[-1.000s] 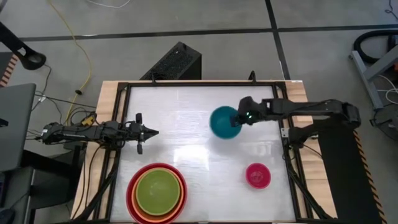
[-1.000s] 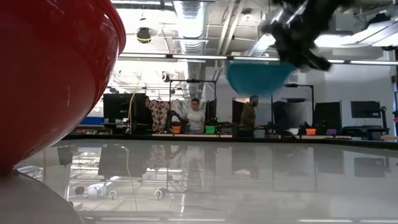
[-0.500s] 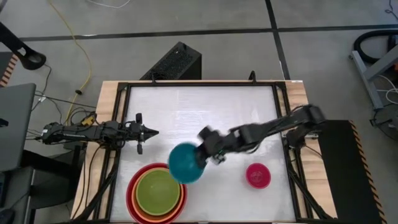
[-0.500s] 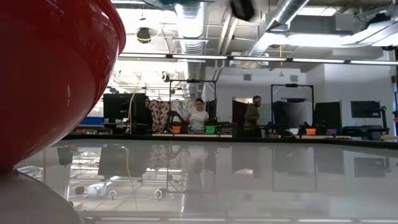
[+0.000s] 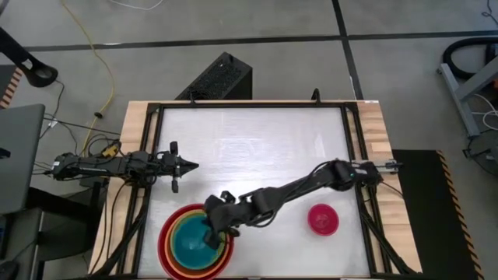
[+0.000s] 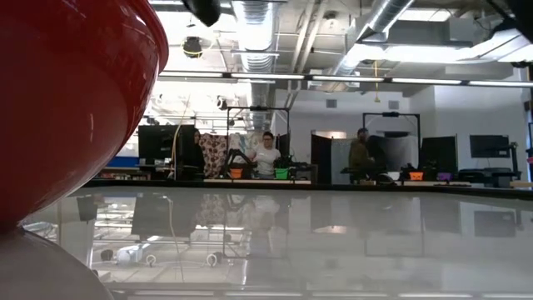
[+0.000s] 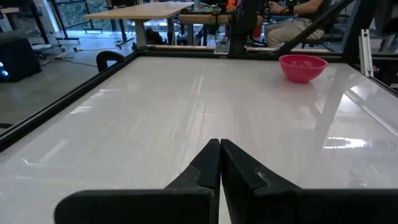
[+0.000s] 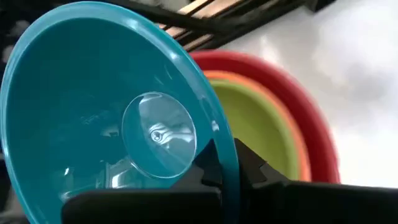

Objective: Nest bowls inside each other
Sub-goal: Stack the blue bowl on top of the green stacked bowls

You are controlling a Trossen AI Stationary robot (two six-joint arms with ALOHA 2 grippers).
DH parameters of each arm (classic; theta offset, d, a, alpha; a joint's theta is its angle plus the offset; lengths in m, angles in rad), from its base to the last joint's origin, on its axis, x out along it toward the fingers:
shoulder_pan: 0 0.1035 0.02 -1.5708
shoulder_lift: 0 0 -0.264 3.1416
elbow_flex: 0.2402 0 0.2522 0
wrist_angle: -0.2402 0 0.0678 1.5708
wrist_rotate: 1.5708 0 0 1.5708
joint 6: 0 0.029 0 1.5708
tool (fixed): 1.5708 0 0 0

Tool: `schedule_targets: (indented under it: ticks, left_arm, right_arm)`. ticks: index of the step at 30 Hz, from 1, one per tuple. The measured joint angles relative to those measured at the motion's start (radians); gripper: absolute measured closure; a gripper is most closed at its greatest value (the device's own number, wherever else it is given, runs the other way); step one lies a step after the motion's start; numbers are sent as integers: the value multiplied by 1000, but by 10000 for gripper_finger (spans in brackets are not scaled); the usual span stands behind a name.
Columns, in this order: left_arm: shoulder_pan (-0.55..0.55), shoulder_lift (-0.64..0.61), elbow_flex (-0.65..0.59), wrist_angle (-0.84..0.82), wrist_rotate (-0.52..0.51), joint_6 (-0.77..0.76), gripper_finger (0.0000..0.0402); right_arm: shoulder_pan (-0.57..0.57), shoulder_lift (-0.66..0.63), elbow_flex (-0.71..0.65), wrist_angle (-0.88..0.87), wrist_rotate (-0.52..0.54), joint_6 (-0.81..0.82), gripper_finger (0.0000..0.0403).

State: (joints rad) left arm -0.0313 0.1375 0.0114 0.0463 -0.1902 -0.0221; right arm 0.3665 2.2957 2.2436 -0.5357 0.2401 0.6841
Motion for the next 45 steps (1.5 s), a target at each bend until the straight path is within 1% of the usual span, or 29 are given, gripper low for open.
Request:
schedule_targets:
  ticks: [3, 6, 9, 15, 22, 27, 34, 45]
  left_arm:
    - [0, 0, 0, 0, 0, 0, 401]
    - [0, 0, 0, 0, 0, 0, 401]
    - [0, 0, 0, 0, 0, 0, 401]
    - [0, 0, 0, 0, 0, 0, 401]
    - [0, 0, 0, 0, 0, 0, 401]
    - [0, 0, 0, 0, 0, 0, 401]
    - [0, 0, 0, 0, 0, 0, 401]
    - [0, 0, 0, 0, 0, 0, 401]
  right_arm:
    - [-10, 64, 73, -27, 49, -22, 384]
    - [-26, 106, 111, -45, 63, -16, 384]
    - [-51, 110, 109, -54, 62, 16, 384]
    - [-90, 108, 110, -77, 33, 23, 384]
    - [-107, 105, 110, -98, 24, 23, 384]
    - [-96, 104, 110, -107, 14, 22, 384]
    - [-65, 104, 110, -52, -109, 50, 384]
    - [-16, 114, 110, -54, -112, 101, 383]
